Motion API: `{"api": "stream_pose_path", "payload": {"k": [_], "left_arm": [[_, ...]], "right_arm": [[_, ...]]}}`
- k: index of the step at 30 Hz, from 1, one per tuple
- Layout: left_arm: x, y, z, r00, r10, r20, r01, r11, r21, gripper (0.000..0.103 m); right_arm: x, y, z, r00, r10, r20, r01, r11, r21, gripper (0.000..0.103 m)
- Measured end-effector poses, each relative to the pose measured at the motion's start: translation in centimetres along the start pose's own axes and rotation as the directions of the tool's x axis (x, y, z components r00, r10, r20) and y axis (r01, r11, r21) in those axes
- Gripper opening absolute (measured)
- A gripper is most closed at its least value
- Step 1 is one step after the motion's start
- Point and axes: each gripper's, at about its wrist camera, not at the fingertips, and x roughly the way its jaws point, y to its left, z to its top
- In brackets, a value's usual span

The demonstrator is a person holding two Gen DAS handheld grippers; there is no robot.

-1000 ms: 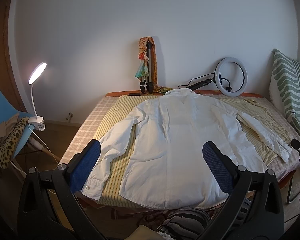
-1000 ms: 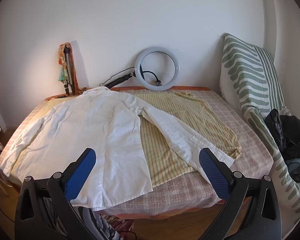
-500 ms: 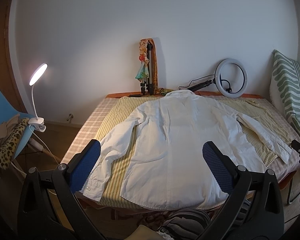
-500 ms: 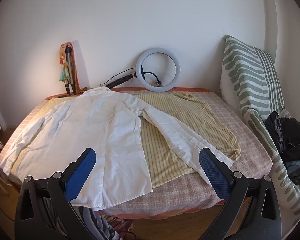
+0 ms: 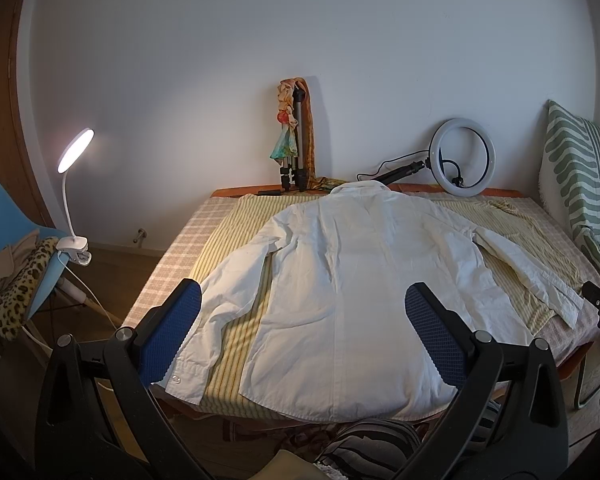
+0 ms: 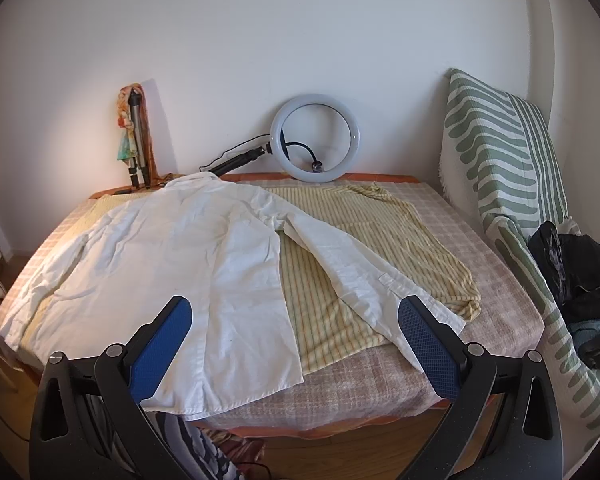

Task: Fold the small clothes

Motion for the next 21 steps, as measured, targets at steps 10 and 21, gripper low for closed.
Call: {"api": "stream_pose_path", "payload": {"k": [10,21], "left_arm": [[0.04,0.04,-0.01,1.0,0.001,-0.001,-0.001,1.0,-0.001,0.103],[0.06,-0.02,0.04,1.0,0.0,-0.001,0.0,1.0,-0.001,0.103]], "right_arm": [[0.08,0.02,0.01,1.0,-0.002,-0.002,0.002,1.0,0.0,0.102],[0.33,0.03,-0.04,1.0,-0.007,-0.011,0.007,1.0,-0.002,0.102]]}}
